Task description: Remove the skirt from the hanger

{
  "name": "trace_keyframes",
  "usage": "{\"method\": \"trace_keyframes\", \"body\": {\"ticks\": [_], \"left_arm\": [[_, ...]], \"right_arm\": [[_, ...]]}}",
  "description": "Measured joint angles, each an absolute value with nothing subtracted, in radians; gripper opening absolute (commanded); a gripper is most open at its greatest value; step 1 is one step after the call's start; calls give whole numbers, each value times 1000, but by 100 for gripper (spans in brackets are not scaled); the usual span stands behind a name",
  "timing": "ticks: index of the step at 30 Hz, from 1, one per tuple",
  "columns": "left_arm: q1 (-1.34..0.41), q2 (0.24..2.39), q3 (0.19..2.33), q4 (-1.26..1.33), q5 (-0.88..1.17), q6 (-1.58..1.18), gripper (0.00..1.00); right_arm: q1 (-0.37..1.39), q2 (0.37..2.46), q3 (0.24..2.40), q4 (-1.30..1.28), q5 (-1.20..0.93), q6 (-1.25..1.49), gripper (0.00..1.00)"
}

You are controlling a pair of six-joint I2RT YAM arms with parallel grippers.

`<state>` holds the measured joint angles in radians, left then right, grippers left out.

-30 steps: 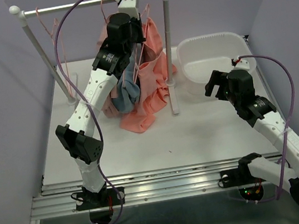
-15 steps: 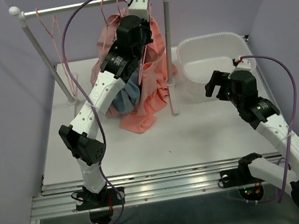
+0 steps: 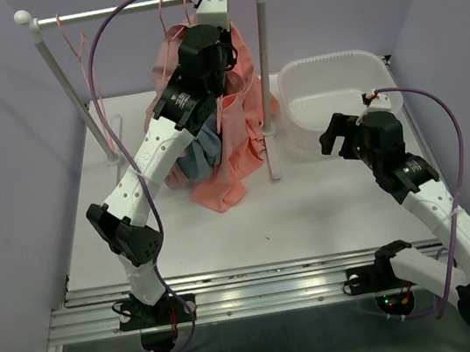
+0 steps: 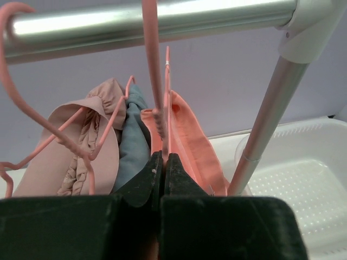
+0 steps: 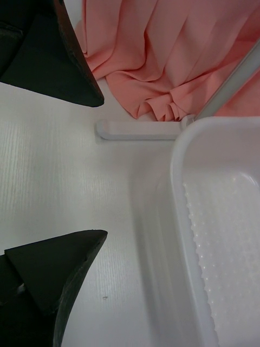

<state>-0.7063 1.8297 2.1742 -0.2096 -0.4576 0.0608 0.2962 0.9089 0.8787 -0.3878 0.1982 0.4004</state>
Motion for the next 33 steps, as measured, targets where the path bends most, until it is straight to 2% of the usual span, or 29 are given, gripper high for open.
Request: {"method": "trace_keyframes", "body": {"ticks": [14,19,25,29,33], "left_arm": [[-728,1650,1979,-110,-446,70,0],[-735,1552,1785,-44,-447,42,0],[-758,1392,1501,33,-456,-48,0],[-778,1274,1346,74,-456,-117,0],[-790,1208,1264,113,-457,-170,0]], "right_arm": [[296,925,867,-381,172,388,100],[296,926,854,-354,85,350,100],[300,927,816,-324,-141,281,100],[374,931,800,-273,-272,224,100],[562,947,762,-194,-326,160,100]]}}
